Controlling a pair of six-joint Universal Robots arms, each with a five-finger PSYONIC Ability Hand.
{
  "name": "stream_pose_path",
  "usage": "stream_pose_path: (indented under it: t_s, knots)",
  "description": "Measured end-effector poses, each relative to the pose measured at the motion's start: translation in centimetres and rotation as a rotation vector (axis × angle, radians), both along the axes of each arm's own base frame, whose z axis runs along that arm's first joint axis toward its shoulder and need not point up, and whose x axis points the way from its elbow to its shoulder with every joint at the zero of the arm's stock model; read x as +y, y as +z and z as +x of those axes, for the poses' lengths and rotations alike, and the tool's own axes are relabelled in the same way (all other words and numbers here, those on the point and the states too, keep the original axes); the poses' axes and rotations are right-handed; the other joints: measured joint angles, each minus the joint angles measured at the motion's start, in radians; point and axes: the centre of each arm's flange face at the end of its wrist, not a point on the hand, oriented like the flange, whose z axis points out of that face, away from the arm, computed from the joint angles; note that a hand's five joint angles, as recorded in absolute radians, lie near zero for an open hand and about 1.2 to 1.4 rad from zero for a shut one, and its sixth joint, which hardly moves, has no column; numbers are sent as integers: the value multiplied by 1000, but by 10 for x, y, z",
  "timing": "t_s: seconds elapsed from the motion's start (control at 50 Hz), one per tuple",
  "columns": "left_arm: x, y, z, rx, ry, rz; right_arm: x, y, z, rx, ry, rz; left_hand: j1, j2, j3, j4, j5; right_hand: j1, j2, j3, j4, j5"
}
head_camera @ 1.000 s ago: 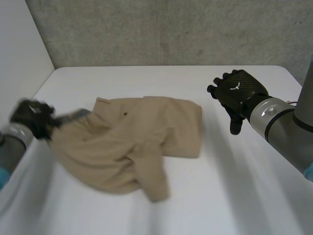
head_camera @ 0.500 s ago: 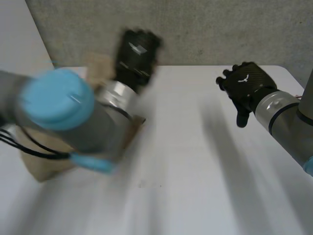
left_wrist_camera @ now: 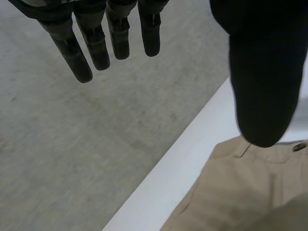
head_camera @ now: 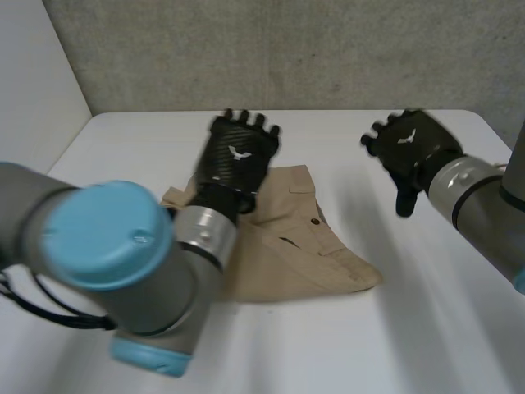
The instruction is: Fold the shorts.
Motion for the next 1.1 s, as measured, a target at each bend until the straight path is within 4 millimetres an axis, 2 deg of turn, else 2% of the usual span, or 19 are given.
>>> stream_pose_path:
  t_s: [0.1,0.12,0.18,0.24,0.28,0.34,0.38,0.44,0.56,0.6,0.66,0.72,0.8,0.84,0.88,0.9,0.92,0.98,1.1]
  knots:
    - [-5,11,36,7,81,21,19,-28,1,-1,88,233,33,41,38,35,54,0,0,0,0,0]
    - [-5,11,36,7,81,21,19,-28,1,-1,88,233,33,41,38,35,54,0,0,0,0,0]
    - [-17,9,57,-11,135,51,28,-47,0,-37,90,373,122,126,126,127,147,0,0,0,0,0]
    - [-25,7,65,-31,147,77,31,-59,-1,-83,68,451,123,132,133,134,154,0,0,0,0,0]
    - [-38,2,70,-58,132,120,33,-71,-2,-138,35,501,123,133,133,134,156,0,0,0,0,0]
    - [-55,-7,70,-87,86,184,34,-84,-4,-197,2,521,124,139,140,142,163,4,0,0,0,0]
    - [-59,-9,70,-91,74,196,34,-87,-4,-208,-3,520,127,145,145,148,167,6,3,2,1,1]
    - [-79,-21,65,-113,11,259,36,-100,-5,-243,-18,507,189,193,193,200,216,60,47,44,19,29]
    - [-102,-40,59,-148,-24,326,42,-111,-7,-246,-19,506,190,203,196,207,227,119,107,105,85,73]
    - [-103,-41,59,-151,-25,328,43,-112,-7,-245,-19,506,190,203,196,207,227,119,107,105,85,73]
    - [-115,-58,56,-213,-23,370,46,-117,-7,-237,-16,512,217,227,227,232,249,156,142,141,121,110]
    - [-119,-68,56,-262,-22,382,46,-122,-6,-235,-14,507,222,235,235,239,254,214,212,212,191,169]
    - [-122,-77,56,-307,-23,383,42,-126,-6,-237,-19,484,427,416,416,411,419,355,395,388,367,337]
    - [-123,-77,56,-313,-23,380,41,-127,-6,-238,-20,477,427,416,416,411,419,389,443,434,413,383]
    - [-124,-78,56,-322,-22,375,37,-130,-5,-244,-24,453,700,695,692,682,674,548,670,660,627,595]
    - [-124,-78,56,-323,-22,372,35,-131,-4,-247,-24,440,700,695,692,682,674,613,765,739,724,693]
    - [-124,-78,56,-323,-22,371,33,-131,-4,-249,-25,434,828,827,815,819,813,689,865,838,827,795]
    - [-123,-77,55,-322,-22,370,28,-132,-3,-259,-24,403,843,868,858,864,853,777,967,946,946,902]
    - [-110,-62,56,-317,-25,361,20,-118,-2,-275,-16,334,843,908,898,911,866,792,968,950,953,904]
